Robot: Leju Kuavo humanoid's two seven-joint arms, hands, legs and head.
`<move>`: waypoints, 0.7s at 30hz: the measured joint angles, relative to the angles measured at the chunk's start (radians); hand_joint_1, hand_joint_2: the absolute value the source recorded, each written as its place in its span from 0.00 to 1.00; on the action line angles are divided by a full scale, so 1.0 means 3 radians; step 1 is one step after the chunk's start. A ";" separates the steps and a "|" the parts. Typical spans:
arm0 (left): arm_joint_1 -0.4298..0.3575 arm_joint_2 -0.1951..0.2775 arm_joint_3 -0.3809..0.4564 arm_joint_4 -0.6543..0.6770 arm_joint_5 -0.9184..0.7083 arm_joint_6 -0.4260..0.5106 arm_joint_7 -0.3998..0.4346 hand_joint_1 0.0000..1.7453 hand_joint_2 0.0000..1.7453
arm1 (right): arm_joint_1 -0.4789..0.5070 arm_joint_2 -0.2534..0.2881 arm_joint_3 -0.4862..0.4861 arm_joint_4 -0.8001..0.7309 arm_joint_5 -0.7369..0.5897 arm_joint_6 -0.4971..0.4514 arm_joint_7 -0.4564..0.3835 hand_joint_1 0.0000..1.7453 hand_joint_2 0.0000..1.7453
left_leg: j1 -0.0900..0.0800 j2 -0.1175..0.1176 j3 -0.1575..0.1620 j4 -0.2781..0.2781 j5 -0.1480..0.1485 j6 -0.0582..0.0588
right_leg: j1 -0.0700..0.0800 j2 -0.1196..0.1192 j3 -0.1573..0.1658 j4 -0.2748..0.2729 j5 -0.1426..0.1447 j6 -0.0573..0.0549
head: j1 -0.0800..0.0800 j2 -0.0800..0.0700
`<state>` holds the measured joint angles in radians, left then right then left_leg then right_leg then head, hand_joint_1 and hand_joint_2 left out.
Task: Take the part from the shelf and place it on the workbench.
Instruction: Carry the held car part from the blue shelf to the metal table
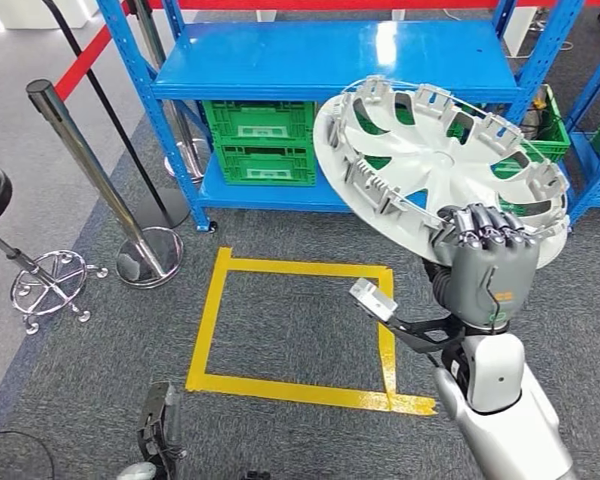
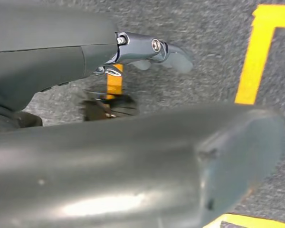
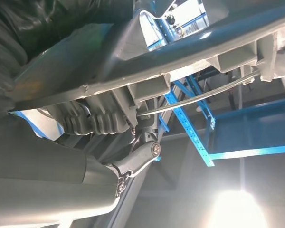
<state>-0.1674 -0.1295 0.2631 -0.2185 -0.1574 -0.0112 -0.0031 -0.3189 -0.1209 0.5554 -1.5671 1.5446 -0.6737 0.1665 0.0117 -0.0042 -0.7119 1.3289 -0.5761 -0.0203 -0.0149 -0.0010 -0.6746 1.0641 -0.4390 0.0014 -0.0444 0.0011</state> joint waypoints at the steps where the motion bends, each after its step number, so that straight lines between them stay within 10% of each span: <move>1: -0.0009 -0.0003 -0.0007 -0.0001 -0.0007 0.0000 -0.0003 0.00 0.00 | 0.0000 0.0000 0.0005 0.0000 0.0000 0.0000 0.0003 1.00 1.00 | -0.0005 -0.0001 0.0117 -0.0063 0.0094 0.0023 | 0.0011 -0.0001 -0.0058 0.0000 0.0048 0.0000 | 0.0000 0.0000; 4: -0.0061 -0.0006 -0.0039 -0.0023 -0.0041 0.0005 -0.0029 0.00 0.00 | -0.0002 -0.0001 0.0017 -0.0004 0.0000 0.0000 0.0017 1.00 1.00 | -0.0049 -0.0003 0.0689 -0.0739 0.0071 0.0114 | 0.0027 -0.0006 -0.0168 -0.0016 0.0191 0.0015 | 0.0004 0.0000; 6: -0.0097 -0.0006 -0.0061 -0.0038 -0.0063 0.0008 -0.0051 0.00 0.00 | -0.0001 -0.0001 0.0024 -0.0007 0.0000 0.0000 0.0021 1.00 1.00 | -0.0093 -0.0008 0.0854 -0.1052 0.0012 0.0132 | 0.0004 -0.0015 -0.0180 -0.0083 0.0303 0.0049 | 0.0002 0.0001; 9: -0.0118 -0.0017 -0.0092 -0.0040 -0.0089 0.0006 -0.0067 0.00 0.00 | 0.0022 -0.0005 0.0043 -0.0007 0.0000 0.0000 0.0022 1.00 1.00 | -0.0107 0.0006 0.0775 -0.1180 0.0197 0.0179 | -0.0024 -0.0006 -0.0213 -0.0173 0.0323 0.0107 | -0.0010 0.0000; 13: -0.0126 -0.0036 -0.0131 -0.0049 -0.0104 0.0000 -0.0087 0.00 0.00 | 0.0035 -0.0013 0.0067 -0.0005 0.0000 0.0000 0.0031 1.00 1.00 | -0.0095 0.0027 0.0551 -0.1200 0.0413 0.0229 | -0.0020 0.0000 -0.0337 0.0509 -0.0327 0.0140 | 0.0015 0.0000; 15: -0.0130 -0.0048 -0.0145 -0.0049 -0.0105 -0.0006 -0.0098 0.00 0.00 | 0.0033 -0.0014 0.0081 -0.0001 0.0000 0.0000 0.0032 1.00 1.00 | -0.0093 0.0033 0.0406 -0.1177 0.0510 0.0220 | -0.0018 0.0000 -0.0287 0.0804 -0.0281 0.0154 | 0.0017 0.0000; 18: -0.0135 -0.0056 -0.0153 -0.0050 -0.0103 -0.0015 -0.0109 0.00 0.00 | 0.0006 -0.0014 0.0102 0.0009 0.0000 0.0000 0.0044 1.00 1.00 | -0.0086 0.0035 0.0185 -0.1096 0.0616 0.0177 | -0.0021 -0.0004 0.0166 0.0504 -0.0115 0.0168 | 0.0019 0.0000; 21: -0.0140 -0.0055 -0.0157 -0.0058 -0.0100 -0.0036 -0.0122 0.00 0.00 | -0.0032 -0.0014 0.0133 0.0020 0.0000 0.0000 0.0077 1.00 1.00 | -0.0092 0.0032 0.0079 -0.1008 0.0688 0.0126 | -0.0005 -0.0006 0.0631 -0.0118 -0.0430 0.0126 | 0.0019 0.0001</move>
<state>-0.2093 -0.1461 0.2160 -0.2358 -0.1875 -0.0219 -0.0398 -0.3287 -0.1251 0.5952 -1.5612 1.5446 -0.6737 0.1897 -0.0160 0.0055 -0.6883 1.0266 -0.3697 0.0174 -0.0165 -0.0027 -0.4854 1.0286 -0.5680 0.0392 -0.0386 0.0013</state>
